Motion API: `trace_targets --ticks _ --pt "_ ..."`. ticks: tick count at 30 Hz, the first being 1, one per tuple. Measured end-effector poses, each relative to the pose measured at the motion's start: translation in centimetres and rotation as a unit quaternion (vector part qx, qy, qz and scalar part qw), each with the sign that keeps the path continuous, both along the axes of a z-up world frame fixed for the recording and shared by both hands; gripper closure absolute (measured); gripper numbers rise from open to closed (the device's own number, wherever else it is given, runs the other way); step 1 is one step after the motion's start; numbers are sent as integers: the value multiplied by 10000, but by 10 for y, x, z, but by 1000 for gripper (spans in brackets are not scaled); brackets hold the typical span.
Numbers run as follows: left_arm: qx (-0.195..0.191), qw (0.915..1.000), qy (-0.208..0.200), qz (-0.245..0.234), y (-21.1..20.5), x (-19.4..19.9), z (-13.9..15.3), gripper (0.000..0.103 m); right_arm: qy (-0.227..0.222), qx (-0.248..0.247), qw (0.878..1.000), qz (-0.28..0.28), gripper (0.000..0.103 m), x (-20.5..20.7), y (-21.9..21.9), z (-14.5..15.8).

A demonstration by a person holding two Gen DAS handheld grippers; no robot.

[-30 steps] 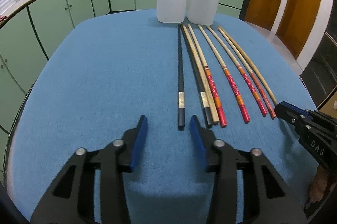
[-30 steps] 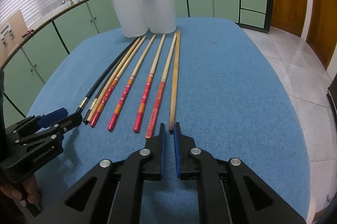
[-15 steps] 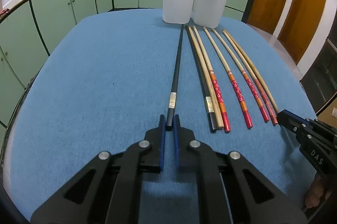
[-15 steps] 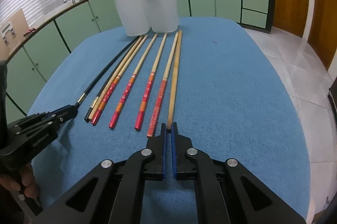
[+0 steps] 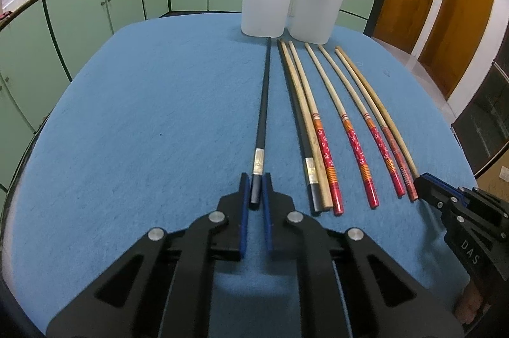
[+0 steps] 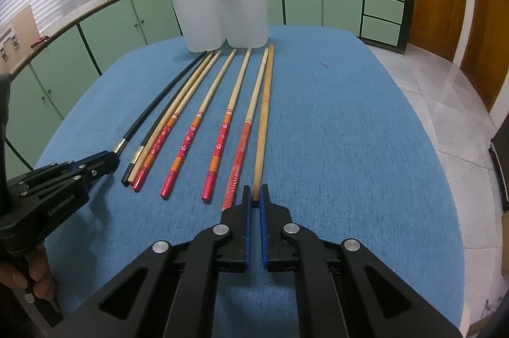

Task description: Organize utensils

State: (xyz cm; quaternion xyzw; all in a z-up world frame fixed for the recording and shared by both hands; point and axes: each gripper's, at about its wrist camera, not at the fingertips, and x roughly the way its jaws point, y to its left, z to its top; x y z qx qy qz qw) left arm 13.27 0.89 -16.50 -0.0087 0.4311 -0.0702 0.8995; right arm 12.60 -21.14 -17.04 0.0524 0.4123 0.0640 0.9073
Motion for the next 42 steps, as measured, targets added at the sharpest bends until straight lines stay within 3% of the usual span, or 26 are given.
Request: trace_targets --ticks 7,12,22,37,42 --pt "-135 9999 -72 -44 5 -3 11 97 -241 7 9997 -53 98 -9 -11 14" --pt "27 9987 -482 -132 7 -11 42 97 -608 38 9981 -103 98 -14 -25 44" --pt "-144 9904 -1371 -107 13 -10 112 97 -1372 299 9900 -160 99 -12 -47 106" --pt "-391 9785 -2017 -162 8 49 172 97 -1837 906 9787 -118 98 42 -77 161" --pt "-452 9757 -2138 -181 6 69 190 97 -1917 727 9787 -37 99 63 -75 181"
